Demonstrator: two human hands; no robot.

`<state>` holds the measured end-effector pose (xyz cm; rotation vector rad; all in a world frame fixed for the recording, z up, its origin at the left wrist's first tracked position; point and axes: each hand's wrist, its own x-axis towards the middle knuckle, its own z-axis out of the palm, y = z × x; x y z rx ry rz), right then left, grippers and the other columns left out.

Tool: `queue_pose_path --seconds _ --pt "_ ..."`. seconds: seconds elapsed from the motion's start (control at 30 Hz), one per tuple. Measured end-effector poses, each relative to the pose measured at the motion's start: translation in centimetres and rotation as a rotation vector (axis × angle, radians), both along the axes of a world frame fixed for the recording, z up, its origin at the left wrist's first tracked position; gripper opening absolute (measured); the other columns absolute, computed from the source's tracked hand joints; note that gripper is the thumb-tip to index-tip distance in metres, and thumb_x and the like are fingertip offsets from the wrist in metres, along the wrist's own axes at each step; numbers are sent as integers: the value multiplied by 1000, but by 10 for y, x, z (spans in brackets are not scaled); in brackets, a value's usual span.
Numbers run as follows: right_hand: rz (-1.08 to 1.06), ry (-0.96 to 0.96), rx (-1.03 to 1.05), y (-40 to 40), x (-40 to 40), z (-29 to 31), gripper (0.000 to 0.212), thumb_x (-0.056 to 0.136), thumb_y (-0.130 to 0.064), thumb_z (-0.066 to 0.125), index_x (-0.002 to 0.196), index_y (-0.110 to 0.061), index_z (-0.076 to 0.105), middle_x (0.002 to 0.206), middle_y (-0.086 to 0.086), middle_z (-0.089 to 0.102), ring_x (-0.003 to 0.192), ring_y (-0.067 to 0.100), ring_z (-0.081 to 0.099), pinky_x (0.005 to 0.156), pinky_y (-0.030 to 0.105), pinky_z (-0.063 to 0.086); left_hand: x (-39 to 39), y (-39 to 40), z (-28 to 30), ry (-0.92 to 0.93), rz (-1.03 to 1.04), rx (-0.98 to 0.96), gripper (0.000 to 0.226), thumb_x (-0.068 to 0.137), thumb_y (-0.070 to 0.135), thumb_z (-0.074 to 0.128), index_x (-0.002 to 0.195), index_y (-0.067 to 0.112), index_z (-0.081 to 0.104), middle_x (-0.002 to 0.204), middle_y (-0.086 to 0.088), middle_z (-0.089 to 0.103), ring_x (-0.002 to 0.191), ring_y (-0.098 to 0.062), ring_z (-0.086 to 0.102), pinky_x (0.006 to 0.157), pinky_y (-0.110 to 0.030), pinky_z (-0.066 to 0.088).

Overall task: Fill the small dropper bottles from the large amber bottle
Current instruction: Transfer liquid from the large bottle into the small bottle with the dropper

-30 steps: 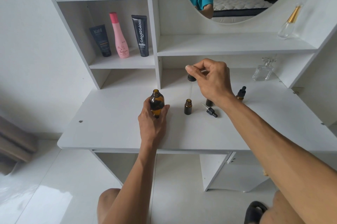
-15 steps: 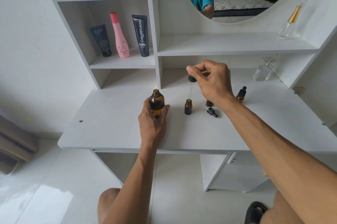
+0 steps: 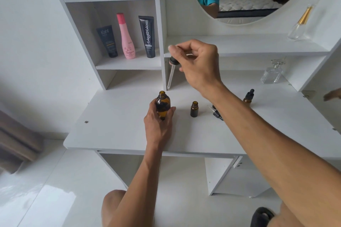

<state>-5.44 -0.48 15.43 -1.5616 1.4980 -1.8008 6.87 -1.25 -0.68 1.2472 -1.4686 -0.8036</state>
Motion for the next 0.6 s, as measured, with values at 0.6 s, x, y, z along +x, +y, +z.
queue_pose_path --seconds 0.6 --pt "117 75 167 -17 22 -49 17 86 -23 76 85 -5 74 72 -1 73 65 10 72 71 39 62 2 -3 -2 0 -30 -28 37 88 34 74 120 23 58 102 13 69 88 5 62 73 -9 48"
